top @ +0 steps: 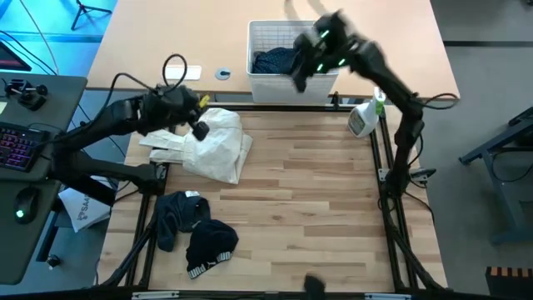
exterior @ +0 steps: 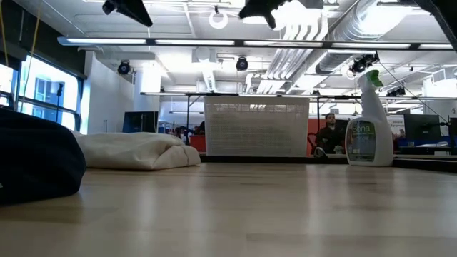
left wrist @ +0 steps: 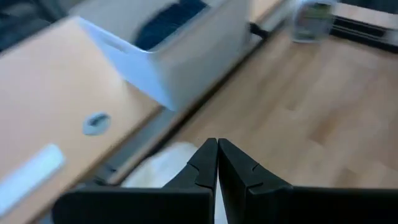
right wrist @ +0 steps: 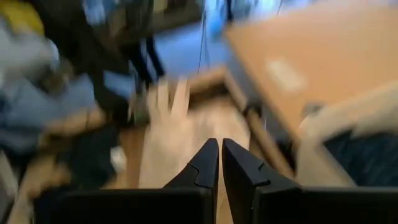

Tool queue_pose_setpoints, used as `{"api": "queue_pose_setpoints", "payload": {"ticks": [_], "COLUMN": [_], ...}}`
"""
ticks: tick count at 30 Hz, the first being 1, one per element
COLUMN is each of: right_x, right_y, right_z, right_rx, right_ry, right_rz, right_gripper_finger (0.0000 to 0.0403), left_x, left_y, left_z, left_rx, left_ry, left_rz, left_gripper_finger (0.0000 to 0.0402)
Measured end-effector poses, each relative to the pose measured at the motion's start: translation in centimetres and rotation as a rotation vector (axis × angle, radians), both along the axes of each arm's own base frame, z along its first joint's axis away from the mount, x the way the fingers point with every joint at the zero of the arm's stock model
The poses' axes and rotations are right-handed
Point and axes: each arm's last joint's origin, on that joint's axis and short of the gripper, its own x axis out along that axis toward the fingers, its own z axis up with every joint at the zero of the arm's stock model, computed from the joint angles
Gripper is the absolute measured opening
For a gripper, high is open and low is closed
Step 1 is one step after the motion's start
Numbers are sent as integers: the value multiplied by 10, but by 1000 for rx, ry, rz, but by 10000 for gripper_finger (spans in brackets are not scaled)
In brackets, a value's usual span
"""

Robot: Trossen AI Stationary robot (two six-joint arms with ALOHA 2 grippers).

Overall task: Fold laundry
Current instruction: Fold the blue shorts

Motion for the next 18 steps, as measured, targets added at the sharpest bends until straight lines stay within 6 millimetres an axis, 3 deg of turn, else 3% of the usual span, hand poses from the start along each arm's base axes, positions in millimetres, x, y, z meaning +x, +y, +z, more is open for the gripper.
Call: {"api": "queue_pose_setpoints", "payload": {"ticks": [5,9,12,15,18], "right_x": [43,64,69,64,55], "right_y": [32,46,67,92,107], "right_z": [-60,-131,-176,-204,-209], "right_rx": [-2,119,216,270,283], "right_ry": [181,247,293,337,295], "right_rz": [111,233,287,316,243], "right_gripper_finger": [16,16,16,16,16], "left_x": [0,-2,-3,1,4], "left_y": [-35,-58,-78,-101,-126], "left_z": [-5,-13,-32,-56,-81], "left_rx": [-191,-387,-648,-900,-1043], "left_ry": [-23,-20,62,191,315], "left_rz": [-214,-193,-131,-108,-93], "left_gripper_finger": [0,0,0,0,0]}}
